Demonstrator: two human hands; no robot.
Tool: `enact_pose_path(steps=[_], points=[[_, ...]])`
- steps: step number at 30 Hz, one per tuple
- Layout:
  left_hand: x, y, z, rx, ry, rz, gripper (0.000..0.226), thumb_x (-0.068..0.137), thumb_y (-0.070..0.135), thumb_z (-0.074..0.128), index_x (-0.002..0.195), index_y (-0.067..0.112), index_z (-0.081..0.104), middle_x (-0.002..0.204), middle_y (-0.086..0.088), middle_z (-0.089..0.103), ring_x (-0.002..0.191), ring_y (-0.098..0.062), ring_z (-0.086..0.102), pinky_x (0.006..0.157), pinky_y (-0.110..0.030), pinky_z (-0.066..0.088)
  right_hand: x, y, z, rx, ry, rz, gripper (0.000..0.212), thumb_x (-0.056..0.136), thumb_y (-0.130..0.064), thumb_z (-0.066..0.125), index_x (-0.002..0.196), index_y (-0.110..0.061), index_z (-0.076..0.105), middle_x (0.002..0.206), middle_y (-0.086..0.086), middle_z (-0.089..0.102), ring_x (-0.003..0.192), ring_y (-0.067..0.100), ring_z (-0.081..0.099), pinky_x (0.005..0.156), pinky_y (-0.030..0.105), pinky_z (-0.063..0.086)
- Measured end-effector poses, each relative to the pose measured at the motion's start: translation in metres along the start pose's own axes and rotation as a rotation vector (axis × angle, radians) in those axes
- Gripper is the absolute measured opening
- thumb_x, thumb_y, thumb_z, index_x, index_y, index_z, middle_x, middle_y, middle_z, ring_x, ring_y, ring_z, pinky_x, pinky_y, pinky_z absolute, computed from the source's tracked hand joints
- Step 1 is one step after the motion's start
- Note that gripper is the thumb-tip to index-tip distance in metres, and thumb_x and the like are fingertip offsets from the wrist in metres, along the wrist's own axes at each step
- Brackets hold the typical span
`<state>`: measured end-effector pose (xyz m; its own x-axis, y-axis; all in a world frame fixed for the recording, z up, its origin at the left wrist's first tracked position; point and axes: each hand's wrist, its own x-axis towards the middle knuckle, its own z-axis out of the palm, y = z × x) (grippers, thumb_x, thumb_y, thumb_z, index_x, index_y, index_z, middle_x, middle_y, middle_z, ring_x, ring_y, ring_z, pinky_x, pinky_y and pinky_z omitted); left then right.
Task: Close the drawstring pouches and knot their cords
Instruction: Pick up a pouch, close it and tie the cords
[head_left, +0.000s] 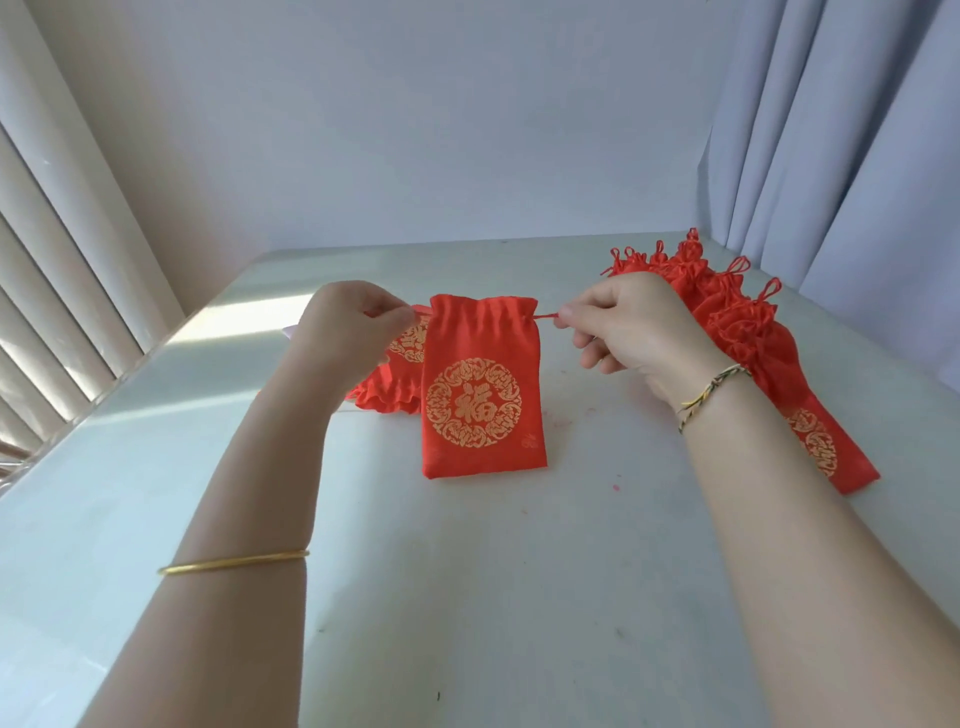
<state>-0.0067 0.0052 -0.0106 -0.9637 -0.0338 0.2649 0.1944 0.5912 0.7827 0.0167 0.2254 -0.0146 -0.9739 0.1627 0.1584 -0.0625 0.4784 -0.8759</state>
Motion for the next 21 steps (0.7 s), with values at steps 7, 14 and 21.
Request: enact_pose_path(steps=[7,14,21], points=[[0.005,-0.009,-0.001,-0.175,0.07,-0.05,0.02,0.088,0.027,0.062,0.073,0.016,0.069,0.053,0.005,0.055,0.053,-0.016,0.046,0.066,-0.034,0.046,0.0,0.0,-0.001,0.276,0.063,0.11,0.034,0.093,-0.032,0.052,0.063,-0.015,0.052,0.053,-0.002,0.051,0.031,0.004,0.043,0.036,0.014,0.033],[0.003,-0.008,-0.003,-0.254,0.087,-0.053,0.031,0.094,0.026,0.054,0.067,0.016,0.065,0.06,0.002,0.056,0.054,-0.015,0.046,0.061,-0.028,0.044,0.001,-0.005,0.002,0.444,0.103,0.228,0.027,0.086,-0.019,0.047,0.06,-0.014,0.052,0.052,0.002,0.052,0.032,0.009,0.04,0.037,0.014,0.029],[0.003,-0.001,0.001,-0.655,-0.079,-0.186,0.03,0.099,0.026,0.043,0.075,0.011,0.053,0.08,-0.004,0.06,0.08,-0.026,0.066,0.08,-0.039,0.056,0.002,0.001,0.019,0.316,0.02,0.262,0.011,0.089,-0.015,0.047,0.079,-0.014,0.053,0.067,0.004,0.055,0.035,0.009,0.05,0.038,0.015,0.037]])
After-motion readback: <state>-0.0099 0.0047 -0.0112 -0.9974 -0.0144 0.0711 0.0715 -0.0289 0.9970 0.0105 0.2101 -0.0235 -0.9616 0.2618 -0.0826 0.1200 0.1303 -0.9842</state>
